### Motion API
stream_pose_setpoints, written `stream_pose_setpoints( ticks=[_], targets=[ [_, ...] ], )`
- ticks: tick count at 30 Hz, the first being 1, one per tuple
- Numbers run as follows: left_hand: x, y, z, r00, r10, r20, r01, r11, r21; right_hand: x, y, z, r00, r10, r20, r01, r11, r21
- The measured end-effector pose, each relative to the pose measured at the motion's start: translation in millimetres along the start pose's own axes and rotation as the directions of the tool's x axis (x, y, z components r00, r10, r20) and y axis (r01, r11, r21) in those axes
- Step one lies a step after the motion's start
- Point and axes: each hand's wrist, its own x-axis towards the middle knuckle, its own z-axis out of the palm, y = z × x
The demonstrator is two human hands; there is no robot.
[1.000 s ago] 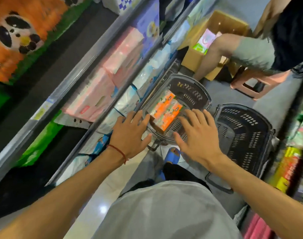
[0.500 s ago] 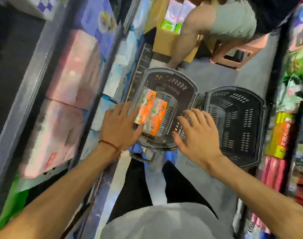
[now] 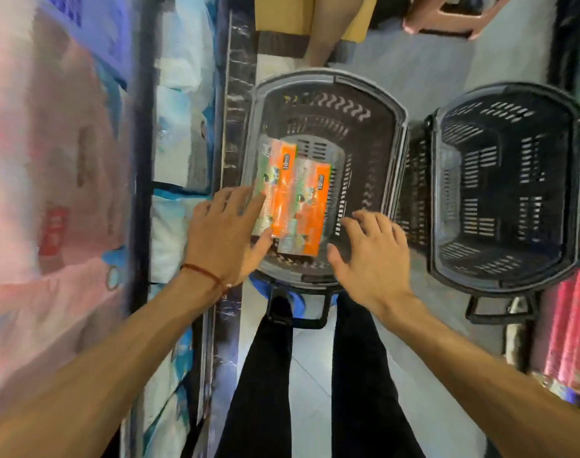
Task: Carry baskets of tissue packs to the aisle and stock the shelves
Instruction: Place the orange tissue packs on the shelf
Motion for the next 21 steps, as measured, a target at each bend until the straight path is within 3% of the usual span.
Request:
stream_pose_setpoints(
  ticks=[5, 8, 10, 12, 17, 21],
  targets=[
    [10.7, -11.6, 60.4, 1.0, -0.019, -0.005, 0.018, 0.999, -0.047, 43.4, -12.8, 98.4, 0.966, 0.147, 0.212, -0.214, 0.917, 0.337],
    [10.8, -19.6, 87.4, 0.999, -0.04, 0.017, 0.041, 0.996, -0.081, 74.3, -18.9, 152.1, 0.872, 0.233, 0.432, -0.467, 0.661, 0.587],
    [9.5, -23.9, 103.5, 0.999, -0.026, 0.047, 0.029, 0.997, -0.074, 90.6, -20.9, 183.2, 0.812, 0.277, 0.514, -0.577, 0.52, 0.63],
    [7.1, -25.2, 116.4, 0.997, -0.023, 0.067, 0.028, 0.997, -0.077, 102.4, -23.2, 205.1, 0.781, 0.28, 0.558, -0.615, 0.499, 0.61],
    [5.4, -14.6, 133.3, 0.995, -0.018, 0.098, 0.026, 0.997, -0.079, 111.3, -14.8, 228.8, 0.787, 0.275, 0.552, -0.606, 0.507, 0.613],
    [4.7, -5.6, 134.2, 0.991, -0.006, 0.136, 0.02, 0.995, -0.095, 104.7, 3.6, 228.1, 0.774, 0.283, 0.567, -0.628, 0.455, 0.631]
  ],
)
